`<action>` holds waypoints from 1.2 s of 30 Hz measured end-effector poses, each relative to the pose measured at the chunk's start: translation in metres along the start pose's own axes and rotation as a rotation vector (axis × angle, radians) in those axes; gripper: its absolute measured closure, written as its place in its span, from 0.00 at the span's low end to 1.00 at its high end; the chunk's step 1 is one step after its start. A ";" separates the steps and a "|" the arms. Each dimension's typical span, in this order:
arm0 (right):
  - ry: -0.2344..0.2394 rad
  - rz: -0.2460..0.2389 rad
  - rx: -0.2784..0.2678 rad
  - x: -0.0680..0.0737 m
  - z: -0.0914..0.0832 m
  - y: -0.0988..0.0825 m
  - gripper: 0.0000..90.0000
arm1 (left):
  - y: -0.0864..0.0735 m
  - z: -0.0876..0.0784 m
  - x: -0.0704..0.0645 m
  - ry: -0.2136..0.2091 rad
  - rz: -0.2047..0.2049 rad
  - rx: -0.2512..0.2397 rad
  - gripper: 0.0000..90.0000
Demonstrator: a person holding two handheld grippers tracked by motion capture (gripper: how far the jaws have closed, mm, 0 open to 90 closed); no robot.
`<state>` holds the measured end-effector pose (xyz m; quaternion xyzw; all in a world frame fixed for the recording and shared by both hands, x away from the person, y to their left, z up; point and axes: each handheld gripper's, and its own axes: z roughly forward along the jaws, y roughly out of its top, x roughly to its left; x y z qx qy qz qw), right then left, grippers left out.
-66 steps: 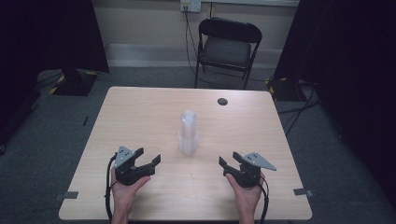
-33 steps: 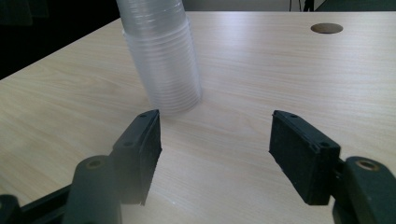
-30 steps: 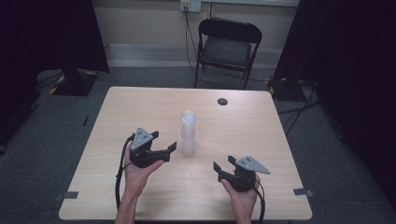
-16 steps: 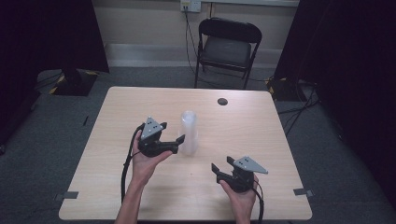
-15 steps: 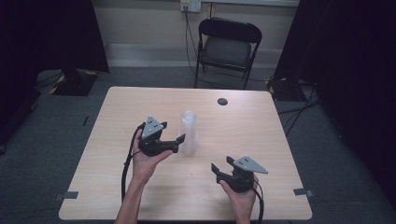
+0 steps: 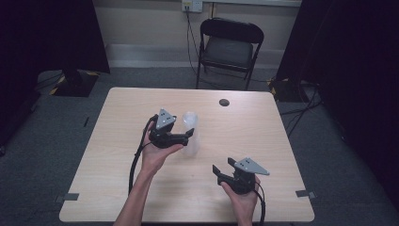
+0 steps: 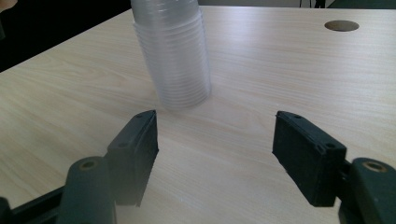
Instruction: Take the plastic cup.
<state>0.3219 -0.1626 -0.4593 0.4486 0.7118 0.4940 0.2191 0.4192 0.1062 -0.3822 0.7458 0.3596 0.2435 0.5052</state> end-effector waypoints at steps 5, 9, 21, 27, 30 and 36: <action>0.001 -0.002 0.006 0.001 0.001 0.000 0.35 | 0.002 0.010 0.003 -0.001 0.004 0.014 0.20; -0.002 -0.003 0.008 0.000 0.001 0.000 0.35 | 0.002 0.017 0.004 -0.024 -0.006 0.021 0.21; 0.006 0.001 0.021 0.001 0.003 -0.002 0.35 | -0.011 0.043 0.005 -0.048 -0.022 0.048 0.21; 0.000 0.002 0.023 0.000 0.002 -0.002 0.35 | -0.017 0.046 0.007 -0.057 -0.021 0.055 0.21; -0.002 -0.005 0.028 0.000 0.003 -0.003 0.35 | -0.017 0.047 0.007 -0.054 -0.005 0.058 0.21; -0.001 -0.006 0.028 0.001 0.003 -0.002 0.35 | -0.018 0.048 0.006 -0.055 0.011 0.062 0.25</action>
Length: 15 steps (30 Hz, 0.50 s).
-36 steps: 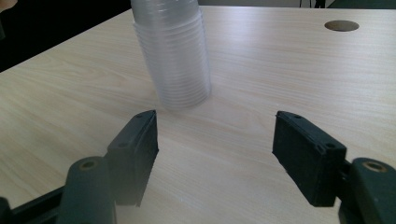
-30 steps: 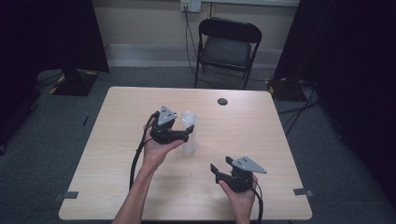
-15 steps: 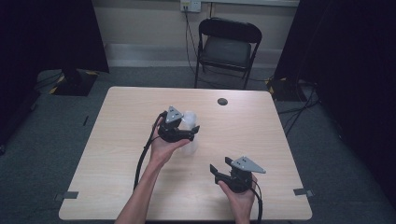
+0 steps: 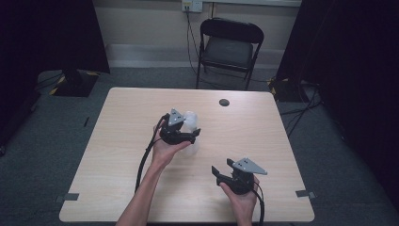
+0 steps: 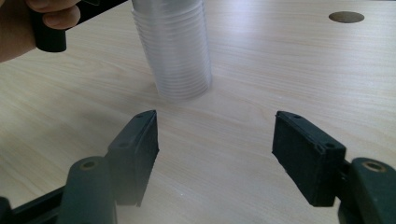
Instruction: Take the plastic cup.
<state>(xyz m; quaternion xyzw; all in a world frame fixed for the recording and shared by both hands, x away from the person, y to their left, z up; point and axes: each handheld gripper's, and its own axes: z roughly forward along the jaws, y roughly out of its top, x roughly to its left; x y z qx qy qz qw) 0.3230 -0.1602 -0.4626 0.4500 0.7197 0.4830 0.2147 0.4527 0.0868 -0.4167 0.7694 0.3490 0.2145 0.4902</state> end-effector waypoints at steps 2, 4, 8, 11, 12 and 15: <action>0.000 0.004 0.000 0.000 0.000 0.000 0.35 | 0.000 -0.001 -0.001 0.011 0.018 -0.005 0.30; 0.002 0.006 0.001 -0.002 0.000 -0.001 0.36 | 0.000 -0.002 -0.001 0.019 0.034 -0.005 0.34; 0.005 0.013 -0.003 -0.002 0.000 -0.001 0.36 | 0.000 -0.003 0.000 0.012 0.028 -0.008 0.35; 0.005 0.010 -0.001 -0.002 0.001 -0.001 0.36 | 0.000 -0.003 0.000 0.012 0.028 -0.005 0.35; 0.007 0.010 0.000 -0.001 0.001 -0.001 0.36 | 0.000 -0.003 0.000 0.012 0.025 -0.005 0.35; 0.007 0.010 0.001 -0.001 0.001 -0.001 0.36 | 0.000 -0.004 0.001 0.010 0.027 -0.006 0.35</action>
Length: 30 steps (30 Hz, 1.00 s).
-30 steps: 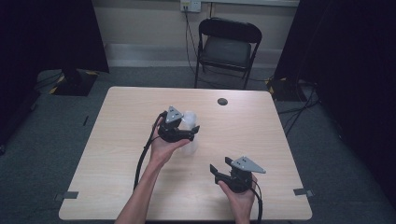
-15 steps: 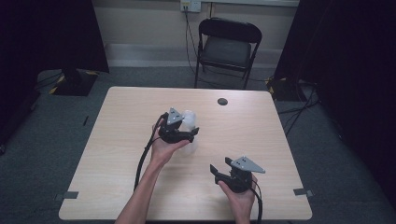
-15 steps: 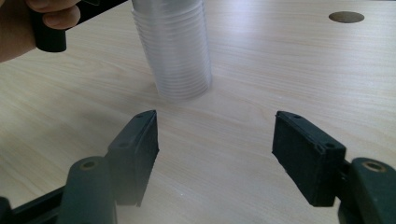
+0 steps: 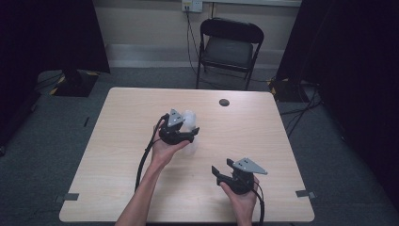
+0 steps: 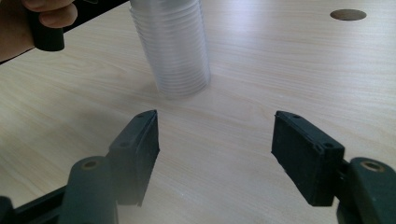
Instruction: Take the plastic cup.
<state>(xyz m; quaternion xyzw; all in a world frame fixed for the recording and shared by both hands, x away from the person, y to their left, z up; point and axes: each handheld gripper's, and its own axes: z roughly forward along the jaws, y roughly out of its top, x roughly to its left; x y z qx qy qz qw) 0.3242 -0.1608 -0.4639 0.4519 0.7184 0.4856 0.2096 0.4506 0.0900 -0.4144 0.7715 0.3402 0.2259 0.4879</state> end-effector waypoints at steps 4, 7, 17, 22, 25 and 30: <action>0.002 -0.001 0.001 0.001 0.000 0.000 0.36 | 0.000 0.000 -0.002 -0.001 -0.004 -0.002 0.36; 0.002 -0.007 0.002 0.001 0.000 0.000 0.36 | 0.001 -0.001 -0.002 -0.005 -0.015 -0.008 0.36; 0.002 -0.001 0.005 0.001 0.000 0.000 0.36 | 0.005 -0.003 -0.001 -0.010 -0.032 -0.028 0.36; -0.002 -0.003 0.003 0.001 0.000 0.001 0.36 | 0.010 -0.007 0.000 -0.007 -0.010 -0.031 0.36; -0.002 -0.002 -0.002 0.000 -0.001 0.000 0.36 | 0.011 -0.007 -0.002 -0.009 -0.026 -0.040 0.36; -0.002 0.001 -0.004 0.000 -0.001 0.000 0.36 | 0.013 -0.009 -0.002 0.007 -0.048 -0.053 0.36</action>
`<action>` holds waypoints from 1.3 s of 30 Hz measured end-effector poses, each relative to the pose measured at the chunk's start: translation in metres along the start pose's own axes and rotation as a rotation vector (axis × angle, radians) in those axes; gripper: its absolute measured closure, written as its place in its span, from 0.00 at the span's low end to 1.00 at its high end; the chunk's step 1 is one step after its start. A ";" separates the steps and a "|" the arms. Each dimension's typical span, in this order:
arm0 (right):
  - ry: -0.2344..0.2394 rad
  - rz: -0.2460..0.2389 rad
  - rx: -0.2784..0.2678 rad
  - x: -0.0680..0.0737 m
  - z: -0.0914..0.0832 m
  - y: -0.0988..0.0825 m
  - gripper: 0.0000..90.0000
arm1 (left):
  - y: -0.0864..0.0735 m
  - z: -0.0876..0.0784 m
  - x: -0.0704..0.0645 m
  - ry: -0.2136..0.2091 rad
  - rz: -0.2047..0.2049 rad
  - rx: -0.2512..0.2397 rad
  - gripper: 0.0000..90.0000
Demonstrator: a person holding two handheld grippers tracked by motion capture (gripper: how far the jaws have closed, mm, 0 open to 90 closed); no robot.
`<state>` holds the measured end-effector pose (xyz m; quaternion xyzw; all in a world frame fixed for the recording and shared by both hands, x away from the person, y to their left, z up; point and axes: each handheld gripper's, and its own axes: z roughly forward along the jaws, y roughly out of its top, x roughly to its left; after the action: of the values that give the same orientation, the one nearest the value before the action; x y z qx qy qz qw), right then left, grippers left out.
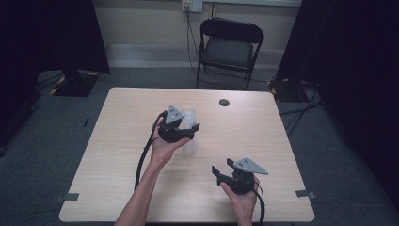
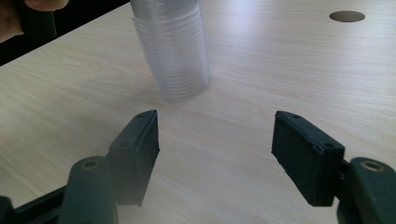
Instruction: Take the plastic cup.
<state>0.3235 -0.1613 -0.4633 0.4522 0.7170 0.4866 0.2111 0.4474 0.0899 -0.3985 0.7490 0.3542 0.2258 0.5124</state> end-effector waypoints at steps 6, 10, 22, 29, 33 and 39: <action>0.000 0.003 -0.001 0.000 0.000 -0.001 0.36 | 0.005 -0.004 0.000 0.001 0.003 -0.018 0.37; 0.002 0.005 0.000 -0.001 0.000 -0.001 0.36 | 0.007 -0.006 -0.001 0.000 -0.003 -0.028 0.37; 0.009 0.000 0.000 0.001 0.001 0.000 0.36 | 0.013 -0.014 -0.001 0.014 -0.022 -0.068 0.39; 0.012 -0.003 -0.003 0.002 0.001 0.000 0.36 | 0.020 -0.019 -0.002 0.005 -0.027 -0.096 0.40; 0.006 -0.002 0.008 0.002 0.002 0.000 0.36 | 0.024 -0.023 -0.003 0.002 -0.020 -0.109 0.40; 0.008 -0.004 0.004 0.002 0.002 0.001 0.36 | 0.027 -0.027 -0.002 0.003 -0.023 -0.136 0.40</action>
<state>0.3243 -0.1586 -0.4627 0.4493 0.7198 0.4866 0.2082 0.4353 0.0984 -0.3635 0.7082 0.3472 0.2444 0.5641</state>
